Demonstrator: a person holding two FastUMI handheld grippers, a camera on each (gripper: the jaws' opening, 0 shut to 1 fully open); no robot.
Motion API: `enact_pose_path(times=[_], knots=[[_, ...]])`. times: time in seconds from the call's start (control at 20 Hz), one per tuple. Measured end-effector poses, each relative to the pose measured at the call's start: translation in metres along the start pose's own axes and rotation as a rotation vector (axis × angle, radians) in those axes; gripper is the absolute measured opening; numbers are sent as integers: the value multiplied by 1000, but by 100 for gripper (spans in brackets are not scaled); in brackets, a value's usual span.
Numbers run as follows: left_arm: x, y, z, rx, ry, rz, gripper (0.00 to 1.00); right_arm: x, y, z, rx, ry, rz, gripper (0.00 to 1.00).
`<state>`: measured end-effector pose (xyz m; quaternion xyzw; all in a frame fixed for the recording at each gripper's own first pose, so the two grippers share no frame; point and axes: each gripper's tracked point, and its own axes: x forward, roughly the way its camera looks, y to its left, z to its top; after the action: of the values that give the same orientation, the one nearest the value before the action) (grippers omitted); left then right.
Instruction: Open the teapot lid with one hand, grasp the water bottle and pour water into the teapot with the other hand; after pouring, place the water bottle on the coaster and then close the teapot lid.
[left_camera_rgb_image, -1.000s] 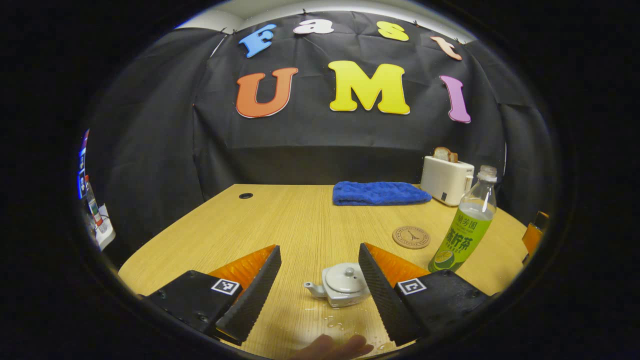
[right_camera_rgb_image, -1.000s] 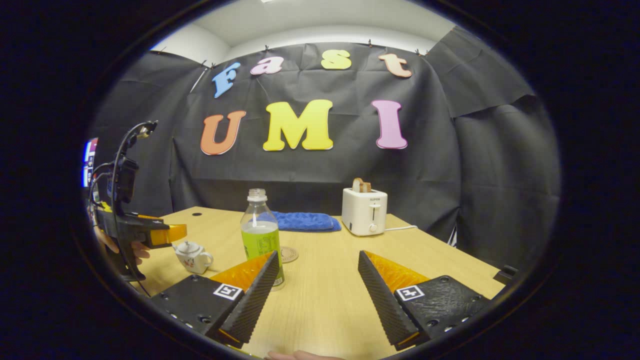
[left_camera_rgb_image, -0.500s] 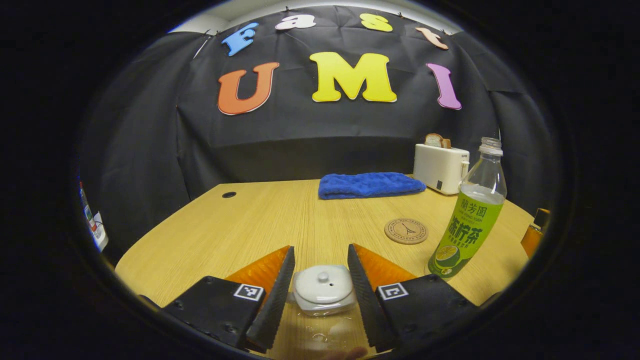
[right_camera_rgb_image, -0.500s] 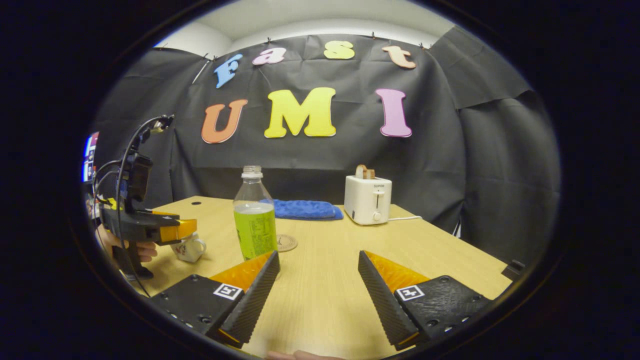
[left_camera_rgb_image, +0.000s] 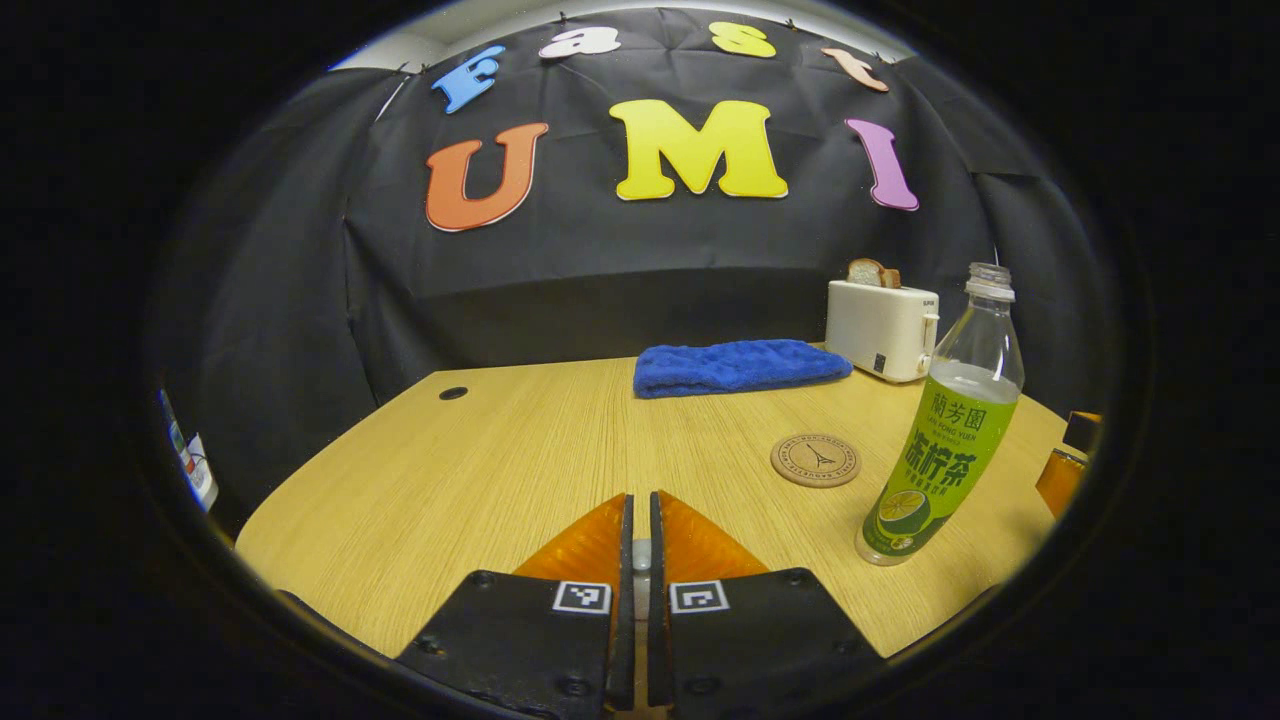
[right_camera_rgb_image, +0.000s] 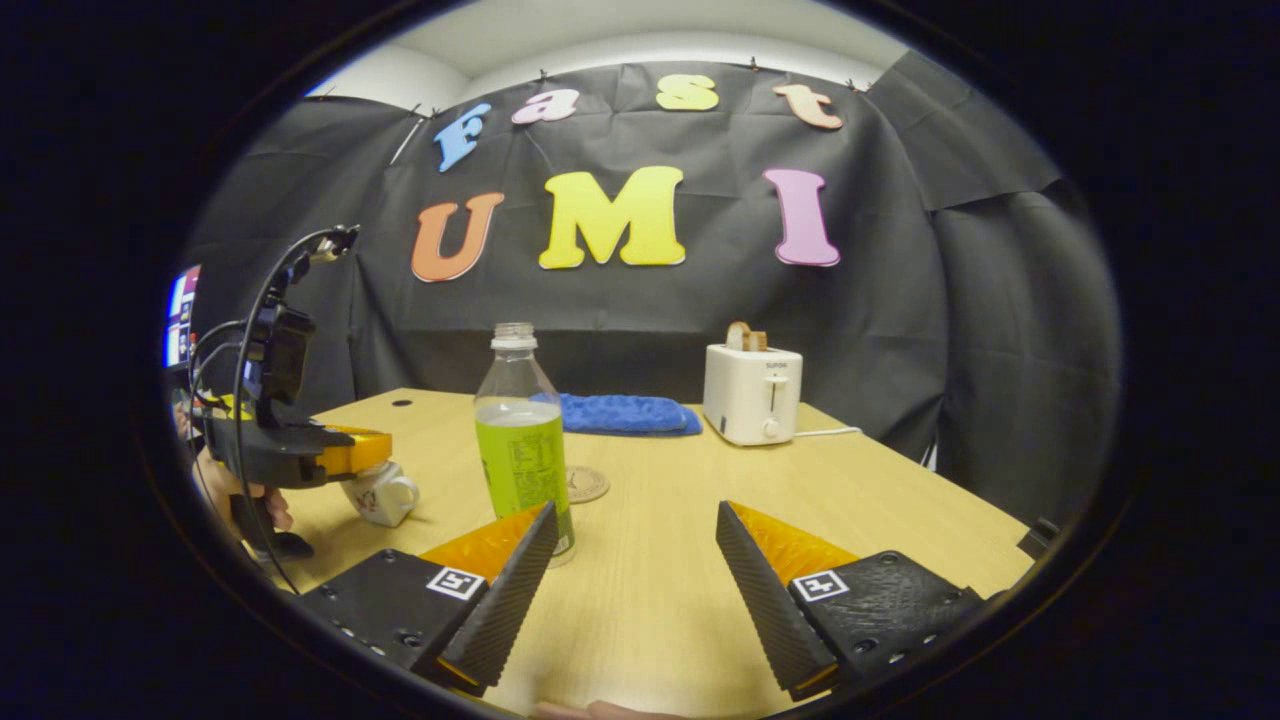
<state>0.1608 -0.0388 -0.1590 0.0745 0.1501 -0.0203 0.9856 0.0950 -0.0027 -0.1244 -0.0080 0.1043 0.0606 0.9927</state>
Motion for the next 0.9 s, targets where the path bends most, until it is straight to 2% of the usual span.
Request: enact_pose_path(times=[0.1, 0.25, 0.45, 0.75, 0.9], knots=[[-4, -1, 6, -12, -11, -3, 6, 2, 15, -2, 2, 10, 65, 95], [-13, -3, 19, -46, -39, -27, 5, 1, 27, -2, 5, 11, 111, 96], [-33, 7, 40, -72, -76, -25, 5, 2, 37, -1, -1, -4, 130, 98], [-76, 30, 55, -75, -101, -8, 5, 21, 59, -3, 37, -7, 194, 95], [-98, 37, 60, -81, -128, -2, 5, 37, 63, -3, 39, -7, 178, 95]])
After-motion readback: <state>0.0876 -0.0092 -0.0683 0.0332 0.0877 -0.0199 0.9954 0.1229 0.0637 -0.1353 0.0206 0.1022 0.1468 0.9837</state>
